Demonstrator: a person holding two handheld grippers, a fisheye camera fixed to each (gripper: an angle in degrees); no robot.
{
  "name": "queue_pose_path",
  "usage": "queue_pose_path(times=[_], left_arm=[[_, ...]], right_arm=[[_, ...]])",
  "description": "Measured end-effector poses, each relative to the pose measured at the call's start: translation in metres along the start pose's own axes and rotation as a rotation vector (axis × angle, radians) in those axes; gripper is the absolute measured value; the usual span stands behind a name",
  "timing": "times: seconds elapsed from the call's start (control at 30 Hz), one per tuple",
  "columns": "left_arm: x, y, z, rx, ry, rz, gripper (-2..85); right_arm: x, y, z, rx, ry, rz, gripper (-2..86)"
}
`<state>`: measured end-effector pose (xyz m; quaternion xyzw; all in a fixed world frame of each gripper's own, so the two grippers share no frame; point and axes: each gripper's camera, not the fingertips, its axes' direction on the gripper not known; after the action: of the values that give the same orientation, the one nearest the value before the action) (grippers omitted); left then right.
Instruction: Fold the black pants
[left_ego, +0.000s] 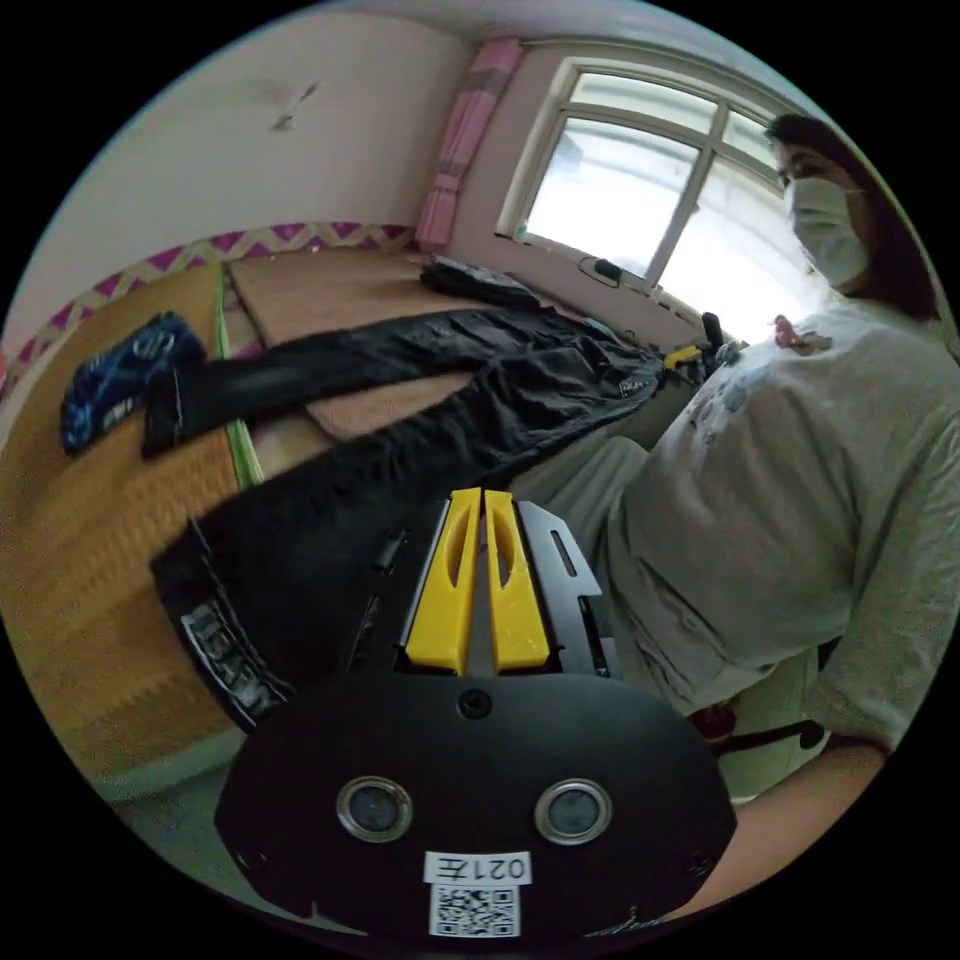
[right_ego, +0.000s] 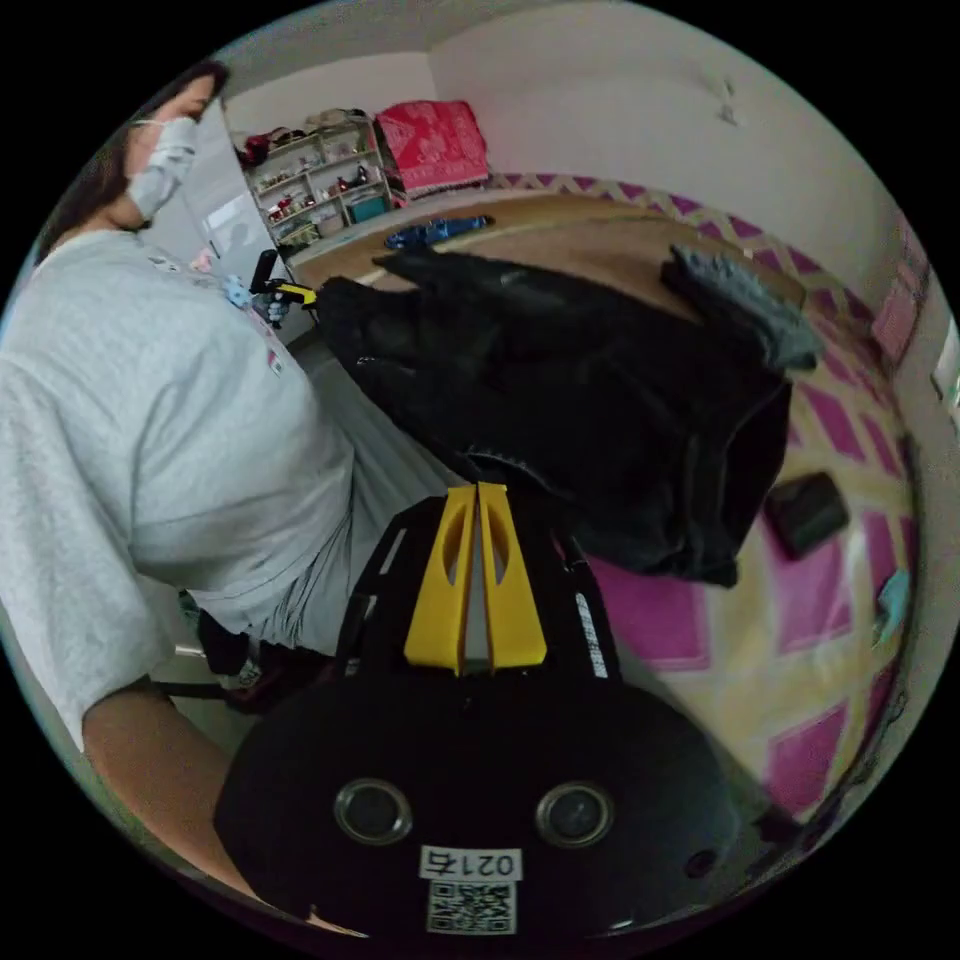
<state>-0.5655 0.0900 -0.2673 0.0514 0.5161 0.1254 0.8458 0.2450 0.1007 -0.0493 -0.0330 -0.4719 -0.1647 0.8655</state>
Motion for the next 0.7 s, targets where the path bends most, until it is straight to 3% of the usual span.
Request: queue_pose_path(times=[0.23, 0.37, 0.5, 0.63, 0.7], left_arm=[[-0.01, 0.039, -0.024, 0.156, 0.032, -0.129, -0.7], [-0.026, 0.049, -0.088, 0.318, -0.252, -0.281, 0.7], [-0.067, 0.052, -0.112, 0.213, -0.56, -0.464, 11.2], [-0.088, 0.049, -0.116, 0.195, -0.529, -0.481, 10.0], [-0.093, 0.042, -0.115, 0.136, -0.537, -0.468, 3.4]], right_arm=[[0.015, 0.049, 0.028, 0.059, -0.025, 0.178, -0.1], [0.012, 0.057, 0.0, 0.089, -0.075, 0.141, 4.6], [0.012, 0.066, -0.037, 0.259, -0.079, 0.133, 4.9], [0.005, 0.065, -0.051, 0.364, -0.094, 0.124, 2.0], [-0.001, 0.062, -0.048, 0.37, -0.1, 0.107, 1.3]])
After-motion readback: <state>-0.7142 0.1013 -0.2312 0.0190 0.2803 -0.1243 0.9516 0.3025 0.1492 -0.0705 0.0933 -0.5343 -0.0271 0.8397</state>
